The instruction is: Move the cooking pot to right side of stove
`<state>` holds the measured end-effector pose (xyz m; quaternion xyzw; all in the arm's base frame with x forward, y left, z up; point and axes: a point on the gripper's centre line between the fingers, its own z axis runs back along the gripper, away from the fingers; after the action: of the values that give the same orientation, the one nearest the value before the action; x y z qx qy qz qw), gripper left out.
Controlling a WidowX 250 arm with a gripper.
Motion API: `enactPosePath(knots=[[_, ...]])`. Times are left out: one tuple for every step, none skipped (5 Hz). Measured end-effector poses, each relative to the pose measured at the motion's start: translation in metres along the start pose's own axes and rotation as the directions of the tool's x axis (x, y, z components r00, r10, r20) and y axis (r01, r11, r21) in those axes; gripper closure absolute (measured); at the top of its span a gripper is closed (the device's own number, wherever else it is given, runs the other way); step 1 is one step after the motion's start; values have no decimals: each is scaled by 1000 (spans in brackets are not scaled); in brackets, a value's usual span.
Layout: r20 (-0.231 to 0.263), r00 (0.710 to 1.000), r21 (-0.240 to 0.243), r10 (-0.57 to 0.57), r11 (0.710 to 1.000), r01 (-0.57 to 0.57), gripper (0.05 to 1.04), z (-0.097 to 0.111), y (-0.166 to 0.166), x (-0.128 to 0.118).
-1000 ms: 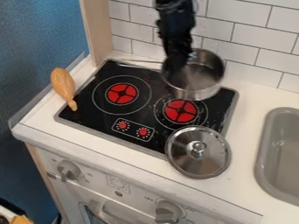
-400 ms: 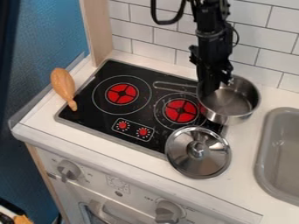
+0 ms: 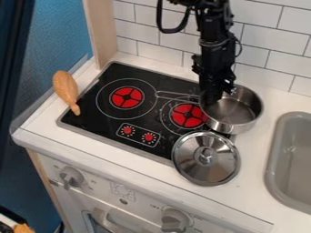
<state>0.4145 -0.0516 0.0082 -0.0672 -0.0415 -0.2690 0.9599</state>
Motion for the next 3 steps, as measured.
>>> enactPosePath(knots=[[3,1000,10,6,1000,-6,1006,-1,2,0],[-3,1000,15,4,1000,-4,976,-2,2,-3],[-25,1000,38,10,999,-10,801,-1,5,-7]])
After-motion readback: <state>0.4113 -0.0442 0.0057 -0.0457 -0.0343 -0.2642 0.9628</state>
